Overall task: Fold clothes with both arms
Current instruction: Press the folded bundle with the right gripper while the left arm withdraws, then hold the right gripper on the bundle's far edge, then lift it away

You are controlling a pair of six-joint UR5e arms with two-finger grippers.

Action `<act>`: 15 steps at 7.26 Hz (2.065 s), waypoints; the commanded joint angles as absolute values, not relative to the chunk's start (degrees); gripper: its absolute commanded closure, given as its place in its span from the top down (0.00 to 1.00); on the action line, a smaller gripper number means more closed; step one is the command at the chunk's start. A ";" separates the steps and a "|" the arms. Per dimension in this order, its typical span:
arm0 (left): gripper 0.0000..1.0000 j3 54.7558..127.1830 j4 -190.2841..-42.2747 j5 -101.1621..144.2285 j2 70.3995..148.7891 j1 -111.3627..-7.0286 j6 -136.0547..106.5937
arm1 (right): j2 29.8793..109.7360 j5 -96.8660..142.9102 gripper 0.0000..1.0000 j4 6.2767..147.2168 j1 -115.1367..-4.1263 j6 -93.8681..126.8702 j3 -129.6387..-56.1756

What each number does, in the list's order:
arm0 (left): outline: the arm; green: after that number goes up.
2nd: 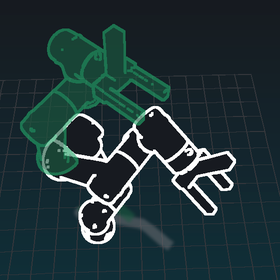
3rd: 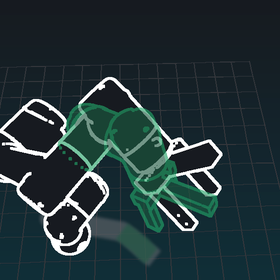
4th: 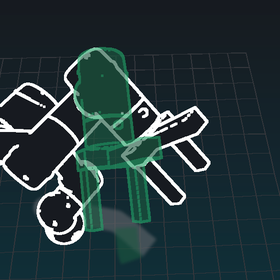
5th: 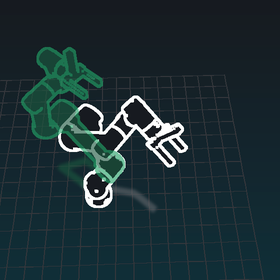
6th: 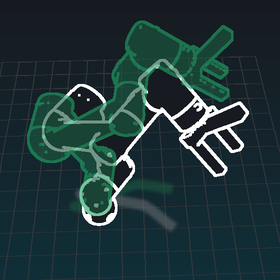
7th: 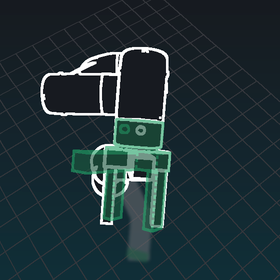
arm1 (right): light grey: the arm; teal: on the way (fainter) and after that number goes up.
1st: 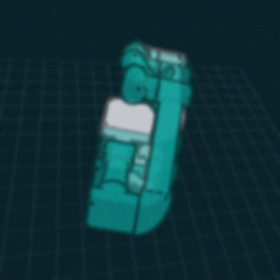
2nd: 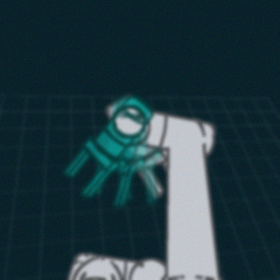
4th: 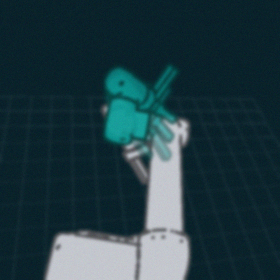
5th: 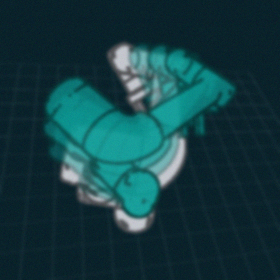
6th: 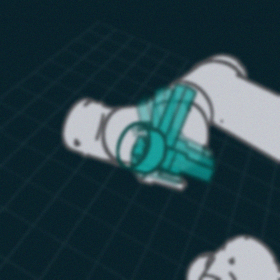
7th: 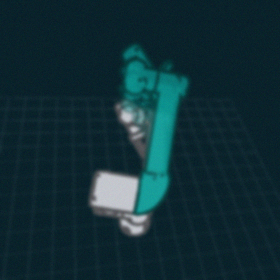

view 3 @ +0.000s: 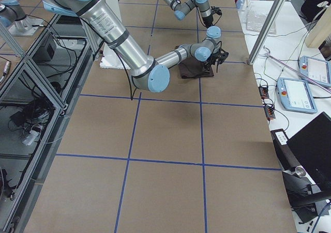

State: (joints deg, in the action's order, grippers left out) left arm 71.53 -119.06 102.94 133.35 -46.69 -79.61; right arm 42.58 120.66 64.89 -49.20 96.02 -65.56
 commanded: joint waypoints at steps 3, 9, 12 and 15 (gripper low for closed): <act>1.00 78.21 -116.65 115.99 126.23 -55.51 -66.06 | 42.19 122.01 1.00 82.62 -47.84 82.15 -76.51; 1.00 80.68 -106.96 116.10 125.16 -64.78 -50.01 | 28.74 112.41 1.00 90.35 -34.11 76.12 -63.90; 1.00 81.12 -106.79 116.10 124.46 -64.86 -50.10 | 26.19 109.08 1.00 81.23 -34.45 74.71 -54.95; 1.00 81.47 -106.79 116.02 124.28 -64.95 -50.10 | 24.88 104.01 1.00 72.99 -35.95 69.72 -48.99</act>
State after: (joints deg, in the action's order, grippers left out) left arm 81.25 -106.82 116.05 124.34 -64.92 -50.09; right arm 25.57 106.63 77.12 -35.48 71.77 -52.13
